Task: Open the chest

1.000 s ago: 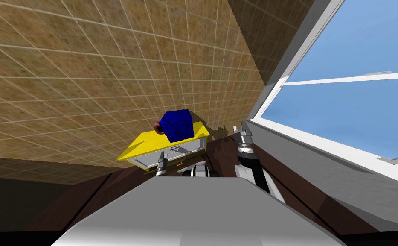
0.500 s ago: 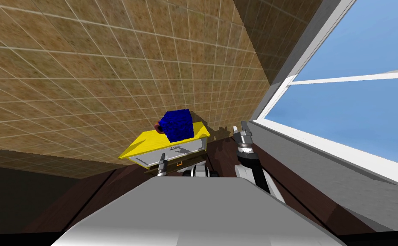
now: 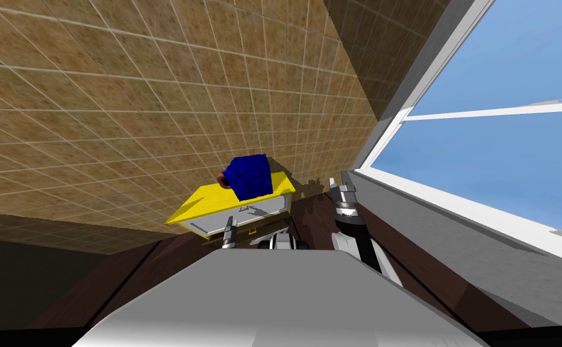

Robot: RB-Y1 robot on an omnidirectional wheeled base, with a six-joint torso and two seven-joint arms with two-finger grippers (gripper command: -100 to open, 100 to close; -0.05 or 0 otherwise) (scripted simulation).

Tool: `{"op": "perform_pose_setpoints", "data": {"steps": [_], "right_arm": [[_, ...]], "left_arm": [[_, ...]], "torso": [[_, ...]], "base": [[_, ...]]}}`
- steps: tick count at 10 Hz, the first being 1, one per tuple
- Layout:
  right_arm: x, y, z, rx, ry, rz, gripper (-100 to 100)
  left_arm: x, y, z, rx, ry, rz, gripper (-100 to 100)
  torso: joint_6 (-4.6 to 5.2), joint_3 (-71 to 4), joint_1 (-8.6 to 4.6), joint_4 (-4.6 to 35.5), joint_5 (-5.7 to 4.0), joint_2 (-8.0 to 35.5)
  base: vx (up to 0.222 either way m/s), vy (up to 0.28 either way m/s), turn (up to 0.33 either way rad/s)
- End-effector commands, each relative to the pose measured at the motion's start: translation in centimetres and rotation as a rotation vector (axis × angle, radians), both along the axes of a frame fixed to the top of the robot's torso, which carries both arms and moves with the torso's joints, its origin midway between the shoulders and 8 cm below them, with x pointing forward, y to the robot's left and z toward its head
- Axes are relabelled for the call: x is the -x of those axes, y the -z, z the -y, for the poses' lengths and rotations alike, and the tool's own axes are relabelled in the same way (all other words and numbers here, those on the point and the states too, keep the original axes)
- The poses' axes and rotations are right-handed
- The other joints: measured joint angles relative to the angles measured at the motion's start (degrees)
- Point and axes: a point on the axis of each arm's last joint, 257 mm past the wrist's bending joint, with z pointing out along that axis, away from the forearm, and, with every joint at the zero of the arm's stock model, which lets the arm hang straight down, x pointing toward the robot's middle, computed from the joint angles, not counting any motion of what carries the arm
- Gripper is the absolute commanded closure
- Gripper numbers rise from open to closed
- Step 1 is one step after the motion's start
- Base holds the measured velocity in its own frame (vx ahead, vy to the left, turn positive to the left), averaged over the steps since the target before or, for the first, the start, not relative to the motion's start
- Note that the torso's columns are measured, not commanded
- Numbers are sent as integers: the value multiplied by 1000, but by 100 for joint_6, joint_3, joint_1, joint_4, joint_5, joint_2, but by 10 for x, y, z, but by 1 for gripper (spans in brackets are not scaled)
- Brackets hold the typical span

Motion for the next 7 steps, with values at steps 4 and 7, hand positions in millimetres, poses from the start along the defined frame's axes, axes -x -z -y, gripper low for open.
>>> {"op": "perform_pose_setpoints", "data": {"steps": [4, 7], "right_arm": [[0, 0, 0, 0, 0, 0, 0], [0, 0, 0, 0, 0, 0, 0]], "left_arm": [[-20, -4, -7, 6, 3, -6, -100], [-27, -2, 0, 31, 3, -12, -100]], "torso": [[1, -6, -40, -3, -10, -11], [1, 5, 8, 2, 4, 7]], "base": [[30, -91, -2], [34, -105, 18]]}}
